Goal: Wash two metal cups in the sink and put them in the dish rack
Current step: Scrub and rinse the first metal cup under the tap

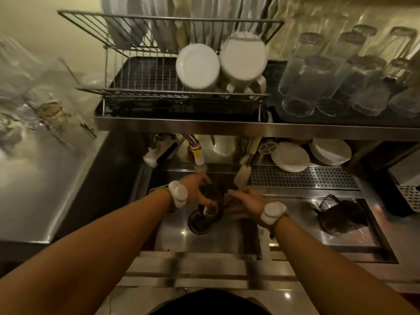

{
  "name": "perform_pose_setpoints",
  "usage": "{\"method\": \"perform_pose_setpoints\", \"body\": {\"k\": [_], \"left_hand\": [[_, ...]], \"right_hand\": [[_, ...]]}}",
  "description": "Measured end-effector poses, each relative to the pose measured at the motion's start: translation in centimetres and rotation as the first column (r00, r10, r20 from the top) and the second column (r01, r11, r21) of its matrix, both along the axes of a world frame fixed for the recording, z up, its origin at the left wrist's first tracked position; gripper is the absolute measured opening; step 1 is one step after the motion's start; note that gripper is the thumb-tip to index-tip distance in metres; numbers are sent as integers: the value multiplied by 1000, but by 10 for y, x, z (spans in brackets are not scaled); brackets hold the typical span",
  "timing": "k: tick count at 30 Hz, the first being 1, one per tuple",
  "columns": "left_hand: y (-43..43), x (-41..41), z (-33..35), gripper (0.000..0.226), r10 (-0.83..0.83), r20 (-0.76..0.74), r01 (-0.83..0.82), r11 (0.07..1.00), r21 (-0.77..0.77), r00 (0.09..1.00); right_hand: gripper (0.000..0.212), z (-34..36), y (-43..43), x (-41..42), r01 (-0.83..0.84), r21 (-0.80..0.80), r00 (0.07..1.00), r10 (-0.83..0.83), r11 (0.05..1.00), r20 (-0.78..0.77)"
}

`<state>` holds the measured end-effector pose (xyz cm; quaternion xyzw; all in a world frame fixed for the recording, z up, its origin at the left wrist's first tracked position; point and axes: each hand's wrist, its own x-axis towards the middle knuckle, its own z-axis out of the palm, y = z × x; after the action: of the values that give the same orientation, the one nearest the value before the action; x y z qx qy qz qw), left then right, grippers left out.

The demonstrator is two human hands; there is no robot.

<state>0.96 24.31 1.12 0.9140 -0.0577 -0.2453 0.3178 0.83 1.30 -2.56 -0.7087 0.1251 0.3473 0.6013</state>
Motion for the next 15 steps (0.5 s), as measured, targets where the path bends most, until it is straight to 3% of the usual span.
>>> {"method": "perform_pose_setpoints", "body": {"k": [3, 7, 9, 12, 15], "left_hand": [[17, -1, -3, 64, -6, -59, 4, 999, -43, 998], [39, 5, -7, 69, -45, -101, 39, 997, -62, 994], [55, 10, 0, 60, 8, -15, -9, 1000, -21, 1000], [79, 25, 17, 25, 9, 259, -72, 970, 233, 966], [90, 47, 29, 30, -2, 421, -163, 920, 357, 907]], "right_hand": [[37, 3, 24, -1, -88, 26, 992, 90, 996, -89], [27, -8, 45, 2, -93, 50, 993, 96, 994, -61], [26, -13, 50, 4, -26, 31, 997, 28, 999, -66], [22, -20, 55, 6, 78, -8, 996, -78, 997, -44], [23, -24, 56, 13, 103, -8, 994, -103, 995, -31]]}}
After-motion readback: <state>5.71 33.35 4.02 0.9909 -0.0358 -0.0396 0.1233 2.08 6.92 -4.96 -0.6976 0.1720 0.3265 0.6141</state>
